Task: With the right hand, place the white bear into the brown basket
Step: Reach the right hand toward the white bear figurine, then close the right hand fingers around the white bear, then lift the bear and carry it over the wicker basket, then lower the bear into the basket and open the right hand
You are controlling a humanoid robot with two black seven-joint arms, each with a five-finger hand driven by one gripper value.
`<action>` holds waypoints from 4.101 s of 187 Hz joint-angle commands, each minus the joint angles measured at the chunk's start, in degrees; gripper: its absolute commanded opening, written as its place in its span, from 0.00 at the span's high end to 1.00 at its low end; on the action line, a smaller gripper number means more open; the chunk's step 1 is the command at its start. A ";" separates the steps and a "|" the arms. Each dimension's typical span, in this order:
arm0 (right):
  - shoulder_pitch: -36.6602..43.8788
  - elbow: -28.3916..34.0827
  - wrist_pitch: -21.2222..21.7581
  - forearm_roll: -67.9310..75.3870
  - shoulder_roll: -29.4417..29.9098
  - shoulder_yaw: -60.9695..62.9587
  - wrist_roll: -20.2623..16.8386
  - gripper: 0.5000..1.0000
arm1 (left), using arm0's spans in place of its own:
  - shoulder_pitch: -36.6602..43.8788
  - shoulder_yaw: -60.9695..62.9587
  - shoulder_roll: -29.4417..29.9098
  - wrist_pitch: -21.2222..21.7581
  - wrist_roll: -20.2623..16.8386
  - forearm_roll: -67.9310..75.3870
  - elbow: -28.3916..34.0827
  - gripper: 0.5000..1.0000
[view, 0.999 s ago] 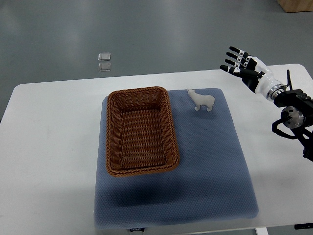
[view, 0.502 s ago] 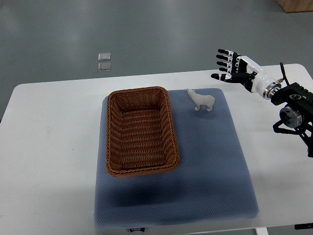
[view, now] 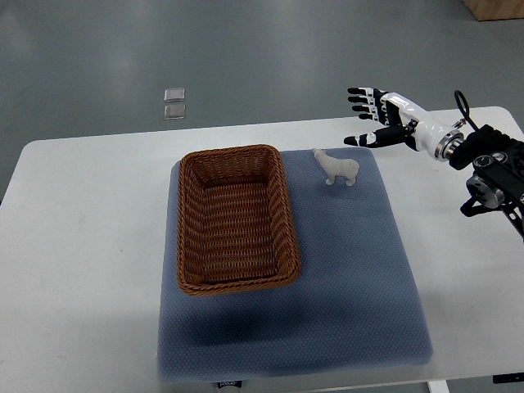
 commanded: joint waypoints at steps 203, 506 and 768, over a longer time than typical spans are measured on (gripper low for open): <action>1.09 3.41 -4.19 -38.96 1.91 -4.57 -8.97 0.26 | 0.00 0.03 0.00 -0.01 0.00 0.00 0.00 0.00; 6.80 6.57 -6.12 -38.00 4.29 -5.36 -15.30 1.00 | 0.00 0.03 0.00 -0.01 0.00 -0.01 0.00 0.00; 10.23 17.12 -0.85 -42.66 9.82 -10.90 -14.86 0.28 | 0.00 -0.06 0.00 -0.01 0.00 -0.01 0.00 0.00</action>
